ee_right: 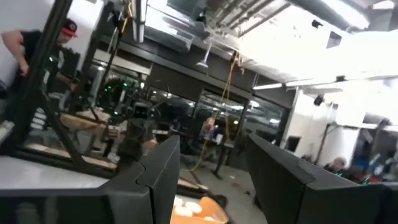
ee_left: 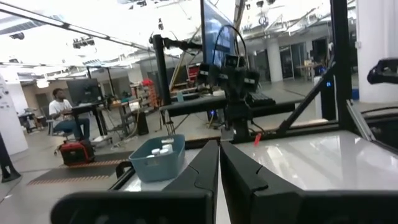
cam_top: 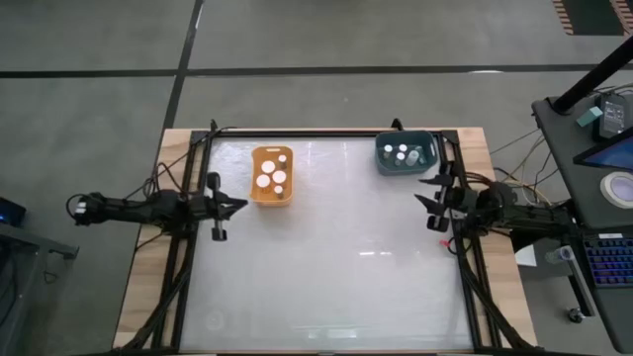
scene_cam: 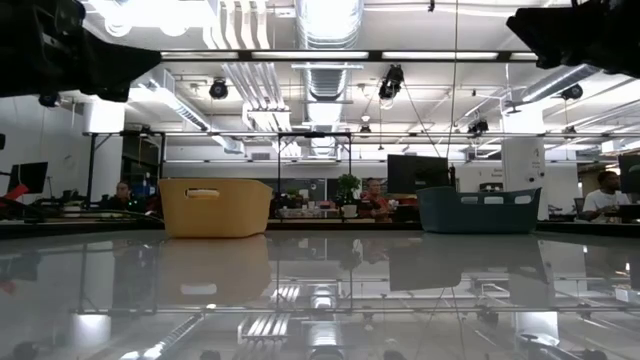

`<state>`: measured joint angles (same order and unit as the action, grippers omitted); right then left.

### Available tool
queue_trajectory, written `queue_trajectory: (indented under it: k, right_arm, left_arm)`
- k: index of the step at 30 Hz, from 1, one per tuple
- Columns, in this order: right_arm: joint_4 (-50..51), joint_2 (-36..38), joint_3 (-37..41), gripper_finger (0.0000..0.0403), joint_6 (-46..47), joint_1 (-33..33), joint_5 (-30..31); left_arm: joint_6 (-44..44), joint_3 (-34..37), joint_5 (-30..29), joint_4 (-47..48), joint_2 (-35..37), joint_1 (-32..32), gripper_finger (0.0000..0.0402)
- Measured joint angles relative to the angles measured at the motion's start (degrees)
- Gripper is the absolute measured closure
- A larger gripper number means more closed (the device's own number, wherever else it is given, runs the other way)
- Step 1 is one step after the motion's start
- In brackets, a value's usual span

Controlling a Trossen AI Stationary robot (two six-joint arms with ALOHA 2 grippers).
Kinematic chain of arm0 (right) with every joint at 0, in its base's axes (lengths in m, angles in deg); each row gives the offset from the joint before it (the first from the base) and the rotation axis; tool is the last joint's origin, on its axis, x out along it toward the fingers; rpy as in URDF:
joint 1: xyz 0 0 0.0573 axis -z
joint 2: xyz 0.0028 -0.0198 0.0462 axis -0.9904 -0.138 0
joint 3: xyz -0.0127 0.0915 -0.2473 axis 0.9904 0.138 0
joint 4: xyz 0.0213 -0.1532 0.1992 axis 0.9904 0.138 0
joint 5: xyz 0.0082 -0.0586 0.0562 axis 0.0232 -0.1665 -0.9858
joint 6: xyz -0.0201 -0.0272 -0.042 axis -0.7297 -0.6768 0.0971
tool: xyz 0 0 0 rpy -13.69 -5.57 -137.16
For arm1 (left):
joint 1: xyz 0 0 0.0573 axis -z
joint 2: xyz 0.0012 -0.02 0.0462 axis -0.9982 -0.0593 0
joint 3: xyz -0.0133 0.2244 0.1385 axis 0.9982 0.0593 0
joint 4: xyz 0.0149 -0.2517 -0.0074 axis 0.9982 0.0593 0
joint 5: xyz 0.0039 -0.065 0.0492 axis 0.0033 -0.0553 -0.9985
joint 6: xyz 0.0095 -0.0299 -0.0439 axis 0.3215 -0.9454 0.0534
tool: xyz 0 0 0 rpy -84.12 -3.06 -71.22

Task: Pick and place medicine bottles into bin by pill shape (circle, oval)
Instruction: Return to Home Position

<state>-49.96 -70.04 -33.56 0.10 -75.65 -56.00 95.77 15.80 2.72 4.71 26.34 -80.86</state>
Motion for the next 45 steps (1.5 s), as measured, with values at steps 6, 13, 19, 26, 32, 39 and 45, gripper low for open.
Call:
queue_trajectory:
  k: [6, 13, 19, 26, 32, 39, 45]
  right_arm:
    - [-0.07, -1.5, 0.0, 0.0227, 6.22, 0.0, 0.04]
    - [-0.06, -2.65, 0.0, 0.0227, 11.51, 0.0, 0.04]
    - [-0.03, -2.62, 0.0, 0.0227, 12.01, 0.0, 0.05]
    - [-0.03, -2.63, 0.0, 0.0227, 12.09, 0.0, 0.07]
    - [-0.03, -2.62, 0.0, 0.0227, 12.08, 0.0, 0.07]
    - [-0.05, -2.62, 0.0, 0.0227, 11.99, 0.0, 0.12]
    - [-0.03, -2.62, 0.0, 0.0227, 11.98, 0.0, 0.15]
  left_arm:
    - [-0.02, 0.04, 0.02, -0.16, -2.53, 0.02, 0.0402]
    - [-0.04, 0.07, -0.01, -0.04, -4.98, 0.02, 0.0402]
    - [-0.04, 0.11, -0.01, -0.12, -6.7, 0.02, 0.0402]
    - [-0.04, 0.13, -0.01, -0.08, -8.24, 0.02, 0.0401]
    - [-0.04, 0.13, -0.01, -0.12, -9.26, 0.02, 0.0402]
    - [-0.05, 0.14, -0.03, -0.12, -10.17, 0.02, 0.0401]
    - [-0.04, 0.15, -0.03, -0.11, -10.93, 0.02, 0.0402]
